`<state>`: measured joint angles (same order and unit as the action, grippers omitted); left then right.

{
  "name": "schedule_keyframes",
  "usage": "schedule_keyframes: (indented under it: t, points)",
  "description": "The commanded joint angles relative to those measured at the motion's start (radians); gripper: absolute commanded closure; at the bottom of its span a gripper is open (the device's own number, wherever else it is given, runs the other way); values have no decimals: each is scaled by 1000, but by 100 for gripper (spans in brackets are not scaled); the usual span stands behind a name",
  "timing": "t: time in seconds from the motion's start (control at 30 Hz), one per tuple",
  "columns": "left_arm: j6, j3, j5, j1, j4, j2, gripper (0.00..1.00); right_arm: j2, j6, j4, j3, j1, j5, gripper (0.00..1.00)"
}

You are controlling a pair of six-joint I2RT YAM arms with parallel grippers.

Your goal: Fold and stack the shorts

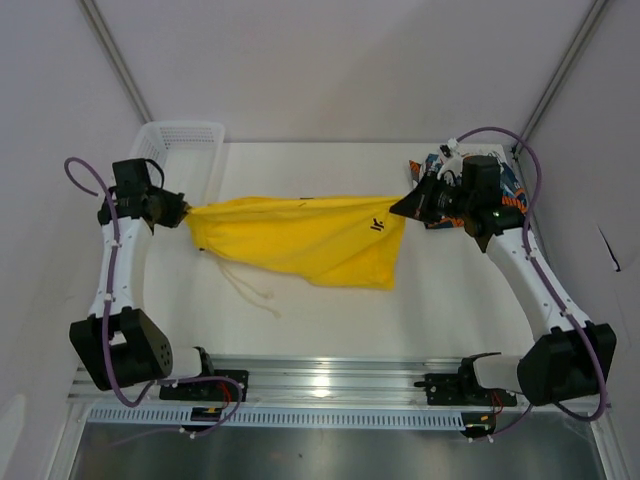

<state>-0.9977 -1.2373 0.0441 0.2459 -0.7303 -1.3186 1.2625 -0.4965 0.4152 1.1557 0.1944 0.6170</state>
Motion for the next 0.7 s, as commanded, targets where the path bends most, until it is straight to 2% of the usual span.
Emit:
schedule_keyframes:
  t: [0.0, 0.43, 0.67]
  points:
    - [-12, -50, -36, 16, 69, -54, 100, 83, -5, -82, 64, -15, -7, 100]
    - [-10, -195, -1, 7, 106, -338, 100, 386, -91, -251, 122, -41, -31, 100]
    - [-2, -286, 3, -16, 85, -409, 100, 440, -134, -317, 122, -50, -57, 100]
